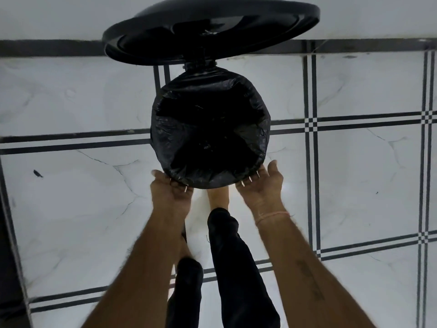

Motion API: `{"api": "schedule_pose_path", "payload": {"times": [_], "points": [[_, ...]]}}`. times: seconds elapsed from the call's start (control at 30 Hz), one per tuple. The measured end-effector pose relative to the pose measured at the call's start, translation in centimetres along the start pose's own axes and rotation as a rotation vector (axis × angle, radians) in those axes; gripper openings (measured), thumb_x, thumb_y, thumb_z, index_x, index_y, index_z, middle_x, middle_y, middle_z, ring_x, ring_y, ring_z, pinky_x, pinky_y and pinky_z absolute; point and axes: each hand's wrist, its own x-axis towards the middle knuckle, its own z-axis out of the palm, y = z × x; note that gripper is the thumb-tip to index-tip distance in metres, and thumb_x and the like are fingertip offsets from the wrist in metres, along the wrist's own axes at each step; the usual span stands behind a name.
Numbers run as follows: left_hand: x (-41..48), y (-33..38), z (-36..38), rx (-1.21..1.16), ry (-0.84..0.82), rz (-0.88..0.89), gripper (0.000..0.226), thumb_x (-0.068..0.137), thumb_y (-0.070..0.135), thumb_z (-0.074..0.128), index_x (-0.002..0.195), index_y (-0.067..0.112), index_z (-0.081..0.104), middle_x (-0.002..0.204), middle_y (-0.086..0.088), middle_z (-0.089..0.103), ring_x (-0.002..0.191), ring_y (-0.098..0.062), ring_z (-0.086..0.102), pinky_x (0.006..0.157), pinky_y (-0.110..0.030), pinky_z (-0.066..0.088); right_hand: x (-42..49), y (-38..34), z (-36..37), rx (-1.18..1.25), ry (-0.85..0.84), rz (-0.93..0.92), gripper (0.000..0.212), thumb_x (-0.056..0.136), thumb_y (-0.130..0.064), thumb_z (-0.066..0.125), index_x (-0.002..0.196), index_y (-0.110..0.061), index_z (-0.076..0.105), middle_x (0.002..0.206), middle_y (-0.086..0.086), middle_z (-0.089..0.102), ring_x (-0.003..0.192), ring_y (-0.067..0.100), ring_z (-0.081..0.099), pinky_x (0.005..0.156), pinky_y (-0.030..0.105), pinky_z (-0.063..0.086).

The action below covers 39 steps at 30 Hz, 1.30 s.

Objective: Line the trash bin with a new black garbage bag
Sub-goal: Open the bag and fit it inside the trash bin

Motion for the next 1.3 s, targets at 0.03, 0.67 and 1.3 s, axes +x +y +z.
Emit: {"api": "schedule_pose_path", "payload": {"times": [0.03, 0.67, 1.3], "points": [[-0.2, 0.7, 0.3, 0.026, -0.023, 0.018, 0.04, 0.104, 0.049, 0.048, 0.1, 0.019, 0.074, 0.113, -0.004, 0.075, 0.118, -0.026, 0.067, 0.097, -0.041, 0.056, 0.4, -0.9, 0.0, -0.046, -0.008, -0.015, 0.059, 0.105, -0.056, 0.04, 0.135, -0.011, 0.063, 0.142, 0.008, 0.062, 0.125, 0.027, 0.061, 0.1, 0.046, 0.053], [0.5, 5.7, 2.1, 0.498, -0.045, 0.168, 0.04, 0.101, 0.047, 0.056, 0.119, 0.013, 0.065, 0.128, -0.007, 0.07, 0.116, -0.026, 0.067, 0.104, -0.045, 0.055, 2.6, -5.7, 2.2, -0.529, -0.092, -0.125, 0.042, 0.105, -0.046, 0.053, 0.13, -0.014, 0.065, 0.126, 0.005, 0.069, 0.116, 0.027, 0.065, 0.1, 0.049, 0.055], [4.1, 10.5, 8.2, 0.801, -0.132, 0.465, 0.034, 0.107, 0.039, 0.048, 0.101, 0.014, 0.07, 0.082, 0.004, 0.068, 0.071, -0.01, 0.062, 0.06, -0.02, 0.049, 6.1, -10.0, 11.7, -0.931, -0.178, -0.403, 0.019, 0.1, -0.028, 0.059, 0.095, -0.01, 0.063, 0.09, 0.012, 0.06, 0.086, 0.026, 0.059, 0.072, 0.032, 0.048]]}}
